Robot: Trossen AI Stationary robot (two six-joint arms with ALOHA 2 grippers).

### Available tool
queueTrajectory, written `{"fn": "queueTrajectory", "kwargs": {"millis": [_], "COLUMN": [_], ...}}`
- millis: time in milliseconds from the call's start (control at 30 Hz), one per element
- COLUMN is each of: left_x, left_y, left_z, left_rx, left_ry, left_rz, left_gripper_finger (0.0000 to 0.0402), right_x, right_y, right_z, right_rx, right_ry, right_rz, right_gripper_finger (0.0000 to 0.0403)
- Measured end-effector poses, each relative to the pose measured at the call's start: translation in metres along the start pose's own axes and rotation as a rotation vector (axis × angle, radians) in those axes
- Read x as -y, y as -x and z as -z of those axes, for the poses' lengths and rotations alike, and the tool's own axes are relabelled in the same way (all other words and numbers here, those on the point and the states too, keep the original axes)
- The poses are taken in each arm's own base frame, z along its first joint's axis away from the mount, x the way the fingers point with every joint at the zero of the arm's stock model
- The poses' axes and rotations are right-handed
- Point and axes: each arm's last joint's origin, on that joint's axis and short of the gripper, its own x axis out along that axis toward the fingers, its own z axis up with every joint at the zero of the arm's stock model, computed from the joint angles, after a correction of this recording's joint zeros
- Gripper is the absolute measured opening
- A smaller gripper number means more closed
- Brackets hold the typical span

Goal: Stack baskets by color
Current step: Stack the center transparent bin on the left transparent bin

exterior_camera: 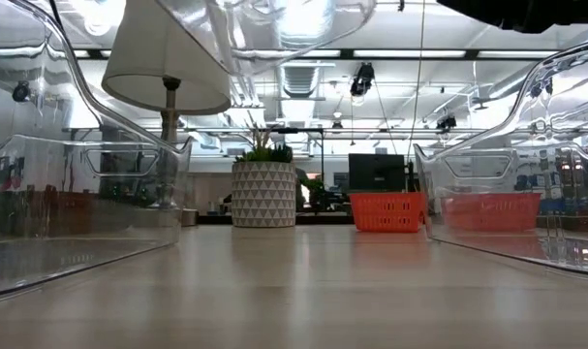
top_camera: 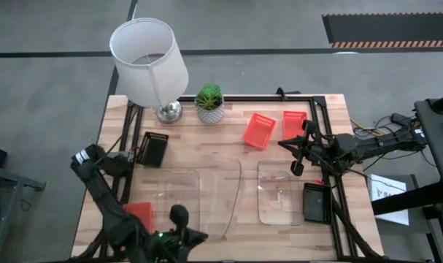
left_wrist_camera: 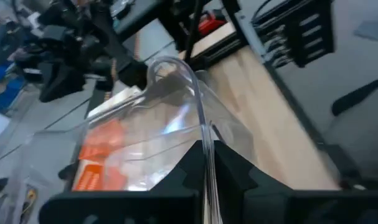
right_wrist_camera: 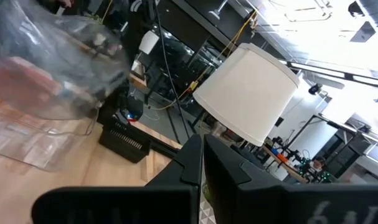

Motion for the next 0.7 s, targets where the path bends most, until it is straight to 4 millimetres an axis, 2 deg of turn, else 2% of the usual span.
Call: {"fn": "queueTrajectory", "kwargs": {"millis": [100,267,700], "left_x": [0.001,-0.010,-0.023], "left_y": [0.011,0.022,0.027], "left_z": [0.003,0.013,0.033], "left_rx": [-0.016,-0.133,-0.417], "left_ry": [0.035,0.096,0.268], "left_rz": [0.018,0.031,0.084], "left_gripper_finger": [0.0000,0.0000,0.0000], "right_x": [0.000,-0.002,-0.003], "right_y": [0.000,0.000,-0.001], "right_z": [0.000,0.002,0.003], "right_rx": [-0.001,-0.017,-0.032], "right_ry": [-0.002,-0.019,-0.039], "right_rz": [-0.001,-0.014,-0.025], "right_gripper_finger": [0.0009,0.0009,0.0009]}}
